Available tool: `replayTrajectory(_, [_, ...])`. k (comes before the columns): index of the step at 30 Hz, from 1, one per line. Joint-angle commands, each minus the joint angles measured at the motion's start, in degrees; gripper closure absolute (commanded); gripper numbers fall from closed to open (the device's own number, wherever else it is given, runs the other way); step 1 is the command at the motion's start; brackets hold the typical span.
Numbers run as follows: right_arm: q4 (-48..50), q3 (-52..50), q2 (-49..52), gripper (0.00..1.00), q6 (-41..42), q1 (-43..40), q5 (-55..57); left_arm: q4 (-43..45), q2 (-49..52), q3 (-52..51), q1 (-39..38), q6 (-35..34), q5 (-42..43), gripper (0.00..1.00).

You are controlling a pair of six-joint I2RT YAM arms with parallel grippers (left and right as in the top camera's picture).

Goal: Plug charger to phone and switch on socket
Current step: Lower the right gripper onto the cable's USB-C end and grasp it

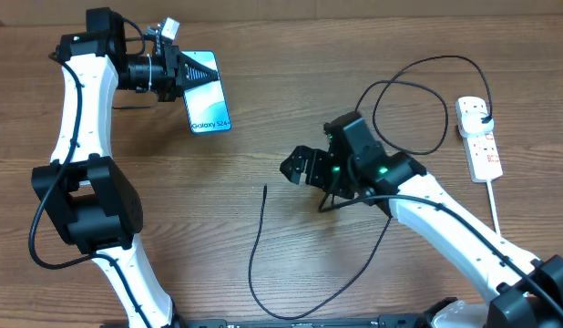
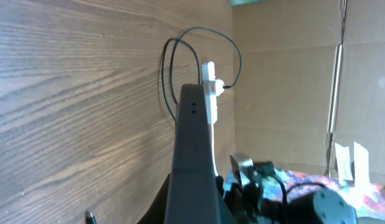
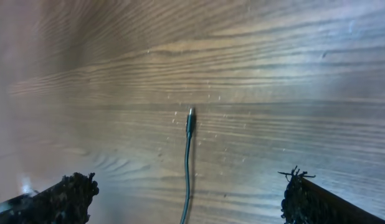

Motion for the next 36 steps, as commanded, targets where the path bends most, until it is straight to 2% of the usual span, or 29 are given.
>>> replayTrajectory(1, [-0.8, 1.0, 0.1, 0.0, 0.2, 3.1, 9.6, 1.3, -0.5, 0.2, 1.0, 1.0, 2.9, 0.96])
replayTrajectory(9, [-0.3, 3.6, 7.4, 0.0, 0.3, 7.7, 11.1, 3.0, -0.5, 0.2, 1.4, -0.1, 2.9, 0.96])
replayTrajectory(19, [-6.8, 13.8, 19.4, 0.01, 0.3, 12.2, 12.3, 4.2, -0.5, 0.2, 1.4, -0.8, 2.8, 0.96])
replayTrajectory(25, [-8.5, 16.5, 22.1, 0.04, 1.6, 14.6, 14.0, 4.3, -0.5, 0.2, 1.4, -0.8, 2.8, 0.96])
replayTrajectory(29, [-8.7, 16.5, 23.1, 0.11, 3.1, 14.8, 14.0, 4.3, -0.5, 0.2, 1.4, -0.8, 2.8, 0.96])
replayTrajectory(36, [-7.8, 16.7, 25.3, 0.12, 3.1, 15.8, 14.7, 4.3, -0.5, 0.2, 1.4, -0.8, 2.9, 0.96])
